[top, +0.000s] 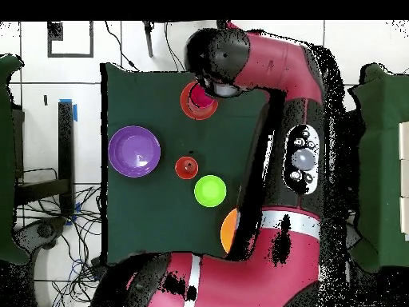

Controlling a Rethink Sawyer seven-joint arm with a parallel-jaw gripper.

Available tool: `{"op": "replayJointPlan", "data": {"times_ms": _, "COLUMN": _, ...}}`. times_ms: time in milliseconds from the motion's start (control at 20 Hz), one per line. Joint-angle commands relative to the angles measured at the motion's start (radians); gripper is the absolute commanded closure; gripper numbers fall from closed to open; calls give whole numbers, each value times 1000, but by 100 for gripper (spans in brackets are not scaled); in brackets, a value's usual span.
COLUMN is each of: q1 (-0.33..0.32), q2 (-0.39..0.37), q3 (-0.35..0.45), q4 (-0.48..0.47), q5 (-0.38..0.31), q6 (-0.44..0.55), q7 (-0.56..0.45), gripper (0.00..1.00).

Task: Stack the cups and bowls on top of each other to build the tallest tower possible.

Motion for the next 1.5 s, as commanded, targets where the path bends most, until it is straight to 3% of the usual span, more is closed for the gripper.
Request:
{"op": "replayJointPlan", "data": {"times_ms": 50, "q1": -42, "q2": -19, "q3": 75, "q4": 2, "q5": -2, "q6": 136, "q7": -65, "gripper": 0}}
{"op": "replayJointPlan", "data": {"times_ms": 700, "q1": -152, "q2": 73, "q3": 115, "q4": -148, "q5": -65, "q6": 206, "q7": -245, "gripper": 0}}
{"op": "replayJointPlan", "data": {"times_ms": 950, "q1": -179, "q2": 27, "q3": 118, "q4": -26, "q5": -78, "q6": 102, "q7": -302, "gripper": 0}}
{"op": "replayJointPlan", "data": {"times_ms": 1500, "q1": -239, "q2": -86, "q3": 130, "q4": 295, "q5": -113, "q6": -138, "q7": -310, "gripper": 0}}
